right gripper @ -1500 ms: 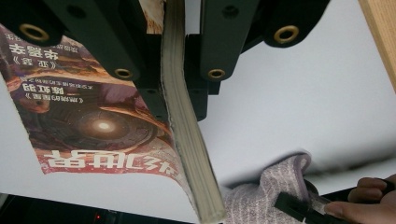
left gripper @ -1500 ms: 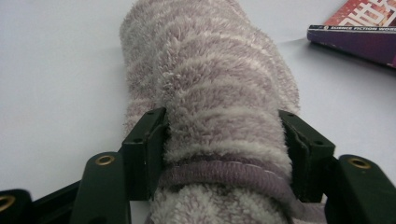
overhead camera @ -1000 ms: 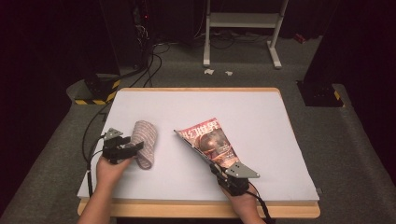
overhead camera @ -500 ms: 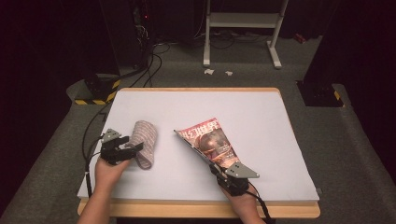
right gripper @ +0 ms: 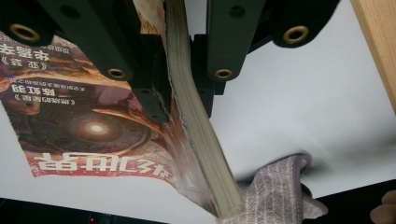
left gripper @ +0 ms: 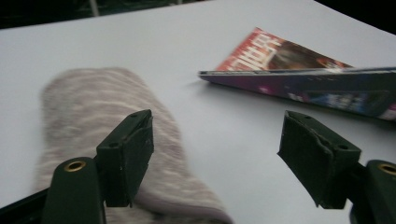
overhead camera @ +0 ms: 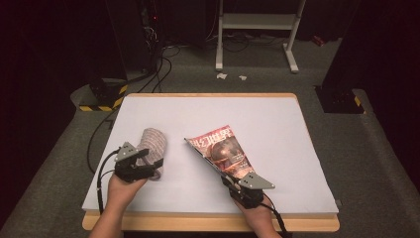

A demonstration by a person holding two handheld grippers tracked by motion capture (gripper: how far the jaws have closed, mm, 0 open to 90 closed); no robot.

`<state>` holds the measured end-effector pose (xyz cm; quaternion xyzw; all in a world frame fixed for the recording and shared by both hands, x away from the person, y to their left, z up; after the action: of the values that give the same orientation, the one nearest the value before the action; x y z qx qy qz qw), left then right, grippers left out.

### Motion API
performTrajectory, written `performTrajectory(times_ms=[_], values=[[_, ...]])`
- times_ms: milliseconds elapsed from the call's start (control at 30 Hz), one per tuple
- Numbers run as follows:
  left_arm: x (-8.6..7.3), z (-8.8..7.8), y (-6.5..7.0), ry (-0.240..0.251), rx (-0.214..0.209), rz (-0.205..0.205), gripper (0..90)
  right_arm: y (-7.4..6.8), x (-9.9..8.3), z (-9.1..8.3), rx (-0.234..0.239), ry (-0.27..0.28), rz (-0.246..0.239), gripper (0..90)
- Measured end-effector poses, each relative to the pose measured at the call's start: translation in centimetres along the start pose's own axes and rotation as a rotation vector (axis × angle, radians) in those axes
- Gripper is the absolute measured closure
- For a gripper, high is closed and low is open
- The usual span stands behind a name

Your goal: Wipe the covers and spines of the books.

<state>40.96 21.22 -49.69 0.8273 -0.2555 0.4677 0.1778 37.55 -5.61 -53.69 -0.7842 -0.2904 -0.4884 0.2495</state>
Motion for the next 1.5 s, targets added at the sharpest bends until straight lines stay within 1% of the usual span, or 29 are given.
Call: performTrajectory(times_ms=[33,67,133,200,300,367,400,467,533,600,667,733,767,800,900,933,1000,1067,1133,1200,1233,1267,1333,1400,1433,1500], values=[[0.0,0.0,0.0,0.0,0.0,0.0,26.1,0.0,0.0,0.0,0.0,0.0,0.0,78.9],[-0.6,0.4,1.5,0.001,-0.042,0.001,26.2,0.0,0.0,0.0,-0.005,-0.001,-0.006,79.2],[-1.4,1.0,2.7,-0.012,-0.069,0.01,26.5,0.0,0.0,0.0,-0.007,-0.001,-0.006,79.5],[-2.7,1.7,4.0,-0.028,-0.087,0.027,26.5,0.0,0.1,0.0,-0.01,0.001,-0.009,79.8],[-3.8,2.7,5.0,-0.049,-0.106,0.039,26.6,0.0,0.2,-0.1,-0.019,0.002,-0.019,80.4],[-4.2,3.2,5.2,-0.067,-0.096,0.049,25.4,0.0,0.2,-0.1,-0.023,0.001,-0.027,80.6],[-4.4,3.4,5.2,-0.069,-0.092,0.053,25.1,0.0,0.2,0.0,-0.025,0.001,-0.03,80.7],[-4.6,3.5,5.4,-0.064,-0.097,0.046,25.0,0.0,0.2,0.0,-0.026,0.0,-0.03,80.7],[-4.9,3.6,5.5,-0.069,-0.097,0.049,23.9,0.0,0.2,0.0,-0.026,0.0,-0.032,80.8],[-5.0,3.6,5.6,-0.058,-0.097,0.051,24.0,0.0,0.2,0.0,-0.027,-0.001,-0.029,81.0],[-5.0,3.5,5.5,-0.051,-0.101,0.034,24.1,0.1,0.3,-0.1,-0.026,0.001,-0.021,81.3],[-5.0,3.5,5.3,-0.046,-0.109,0.018,24.2,0.1,0.3,-0.1,-0.028,0.0,-0.024,81.9],[-5.0,3.5,5.3,-0.046,-0.109,0.018,24.2,0.1,0.4,-0.1,-0.029,-0.003,-0.018,82.5],[-5.0,3.4,5.3,-0.035,-0.123,0.013,24.5,0.2,0.4,-0.1,-0.035,-0.008,-0.02,83.0],[-5.0,3.3,5.4,-0.032,-0.137,0.009,24.4,0.1,0.6,-0.2,-0.052,-0.013,-0.06,83.8],[-5.1,3.4,5.5,-0.039,-0.142,0.019,24.6,0.2,0.5,-0.1,-0.047,-0.028,-0.063,83.8],[-5.2,3.3,5.6,-0.047,-0.148,0.023,24.1,0.2,0.9,-0.2,-0.064,-0.019,-0.077,84.1],[-5.1,3.2,5.6,-0.034,-0.153,0.017,24.6,0.2,1.1,-0.1,-0.071,-0.026,-0.088,84.2],[-5.2,3.4,5.7,-0.042,-0.15,0.026,24.4,0.2,1.5,-0.1,-0.085,-0.028,-0.092,84.3],[-5.2,3.4,5.6,-0.041,-0.151,0.022,24.3,0.2,2.1,-0.2,-0.103,-0.022,-0.099,84.4],[-5.2,3.4,5.6,-0.041,-0.151,0.022,24.3,0.2,2.1,-0.2,-0.103,-0.022,-0.099,84.4],[-5.2,3.4,5.6,-0.044,-0.152,0.013,24.3,0.3,2.8,-0.3,-0.115,-0.013,-0.099,84.4],[-5.2,3.4,5.6,-0.045,-0.149,0.016,24.4,0.4,3.4,-0.4,-0.128,-0.004,-0.102,84.5],[-5.3,3.6,5.8,-0.053,-0.143,0.033,24.4,0.5,4.1,-0.5,-0.143,0.006,-0.103,84.5],[-5.3,3.6,5.8,-0.053,-0.143,0.033,24.3,0.5,4.1,-0.5,-0.143,0.006,-0.103,84.5],[-5.3,3.6,5.8,-0.057,-0.142,0.034,24.4,0.9,5.3,-0.8,-0.166,0.031,-0.091,84.6]])
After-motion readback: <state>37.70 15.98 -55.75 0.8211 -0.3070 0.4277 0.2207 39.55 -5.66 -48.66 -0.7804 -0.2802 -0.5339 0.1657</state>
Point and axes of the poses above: each handheld gripper's, and its own axes: z roughly forward along the jaws, x roughly out of its top, y roughly to its right, the point moved 9 cm from there along z, roughly forward along the jaws, and after that the axes turned 4 degrees about z, right-handed, at the moved point
